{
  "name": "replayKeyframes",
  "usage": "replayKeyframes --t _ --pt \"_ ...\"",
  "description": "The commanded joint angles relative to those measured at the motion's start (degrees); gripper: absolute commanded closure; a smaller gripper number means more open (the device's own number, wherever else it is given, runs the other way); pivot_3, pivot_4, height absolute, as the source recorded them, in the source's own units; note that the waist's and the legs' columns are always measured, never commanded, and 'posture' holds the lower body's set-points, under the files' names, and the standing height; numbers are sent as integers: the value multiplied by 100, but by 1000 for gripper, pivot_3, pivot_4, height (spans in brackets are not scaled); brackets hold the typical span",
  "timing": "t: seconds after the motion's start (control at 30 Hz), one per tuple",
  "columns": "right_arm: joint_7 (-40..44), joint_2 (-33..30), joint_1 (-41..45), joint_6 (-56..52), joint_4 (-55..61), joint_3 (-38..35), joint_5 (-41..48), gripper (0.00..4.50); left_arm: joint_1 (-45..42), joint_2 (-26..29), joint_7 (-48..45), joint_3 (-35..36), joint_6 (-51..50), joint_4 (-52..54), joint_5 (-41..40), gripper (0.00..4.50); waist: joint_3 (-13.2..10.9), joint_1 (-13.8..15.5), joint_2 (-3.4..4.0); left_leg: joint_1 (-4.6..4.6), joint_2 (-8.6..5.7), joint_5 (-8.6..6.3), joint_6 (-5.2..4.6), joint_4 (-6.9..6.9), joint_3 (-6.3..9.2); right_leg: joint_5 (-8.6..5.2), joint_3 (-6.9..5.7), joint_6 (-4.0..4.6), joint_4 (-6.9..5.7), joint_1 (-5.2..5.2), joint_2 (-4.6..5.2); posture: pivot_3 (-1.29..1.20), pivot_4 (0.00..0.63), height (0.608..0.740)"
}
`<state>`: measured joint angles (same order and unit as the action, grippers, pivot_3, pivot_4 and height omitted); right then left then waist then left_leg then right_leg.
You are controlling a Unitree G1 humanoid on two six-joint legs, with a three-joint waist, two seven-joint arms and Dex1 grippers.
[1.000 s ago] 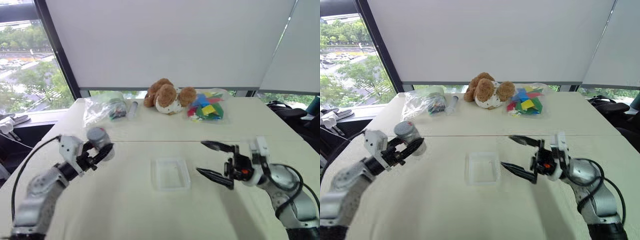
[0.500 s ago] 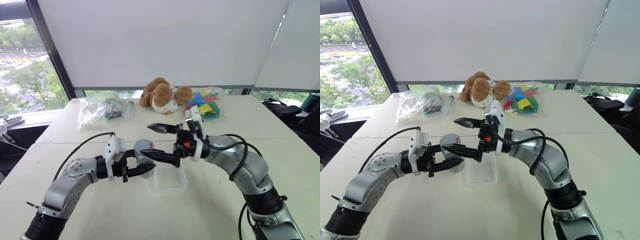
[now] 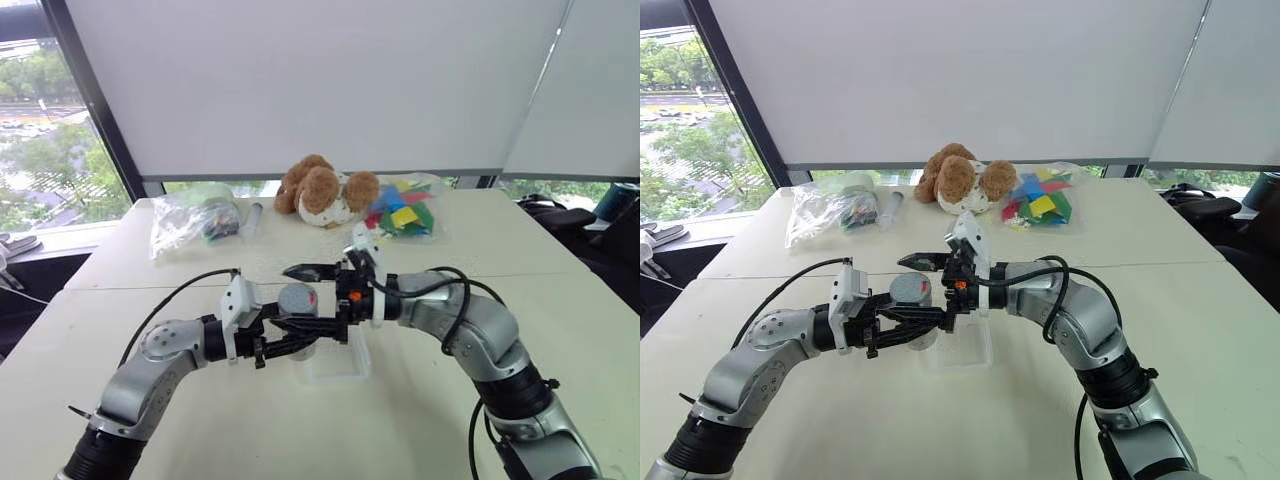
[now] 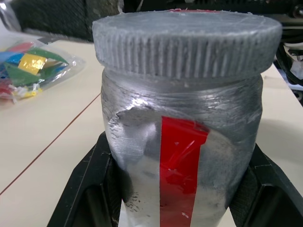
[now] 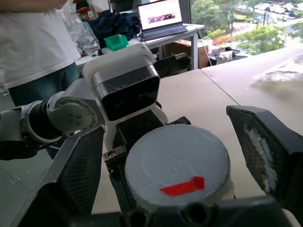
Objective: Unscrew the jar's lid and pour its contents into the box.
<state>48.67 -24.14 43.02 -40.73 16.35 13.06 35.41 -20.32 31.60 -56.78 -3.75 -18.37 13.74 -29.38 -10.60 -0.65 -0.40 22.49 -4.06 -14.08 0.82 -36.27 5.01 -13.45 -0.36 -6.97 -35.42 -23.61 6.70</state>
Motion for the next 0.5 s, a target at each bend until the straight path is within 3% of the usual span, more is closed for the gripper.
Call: replayKeyframes --t 0.03,0.1,0.17,0.2,0.33,0.5 --pt "107 32 111 142 16 -41 -89 255 -25 -37 3 21 32 222 -37 2361 0 -8 0 0 0 0 0 0 0 0 0 0 -1 0 0 0 150 740" --pt "150 50 90 189 -9 -41 -147 778 -14 -50 2 22 24 244 -33 2361 0 -14 0 0 0 0 0 1 0 0 0 0 -3 -2 0 0 150 740" --pt "186 72 70 228 -23 -51 -187 1869 2 -57 -4 22 22 263 -31 2361 0 -13 0 0 0 0 0 1 0 0 0 0 -7 -4 0 0 150 740" --pt "214 77 58 241 -24 -56 -193 2165 9 -55 -12 22 24 269 -28 2361 0 -13 0 0 1 0 0 1 0 0 0 0 -7 -5 -1 0 150 740" --pt "542 -12 26 328 -23 -33 -164 2156 1 -17 -147 38 38 265 -89 2361 0 -10 0 0 1 0 0 1 0 0 0 0 -7 -4 0 0 150 740" --pt "2237 -534 179 569 -225 98 134 2156 -139 32 -899 89 52 260 -513 2361 0 -9 0 0 0 0 0 0 -3 0 0 0 -5 -2 0 0 150 740"
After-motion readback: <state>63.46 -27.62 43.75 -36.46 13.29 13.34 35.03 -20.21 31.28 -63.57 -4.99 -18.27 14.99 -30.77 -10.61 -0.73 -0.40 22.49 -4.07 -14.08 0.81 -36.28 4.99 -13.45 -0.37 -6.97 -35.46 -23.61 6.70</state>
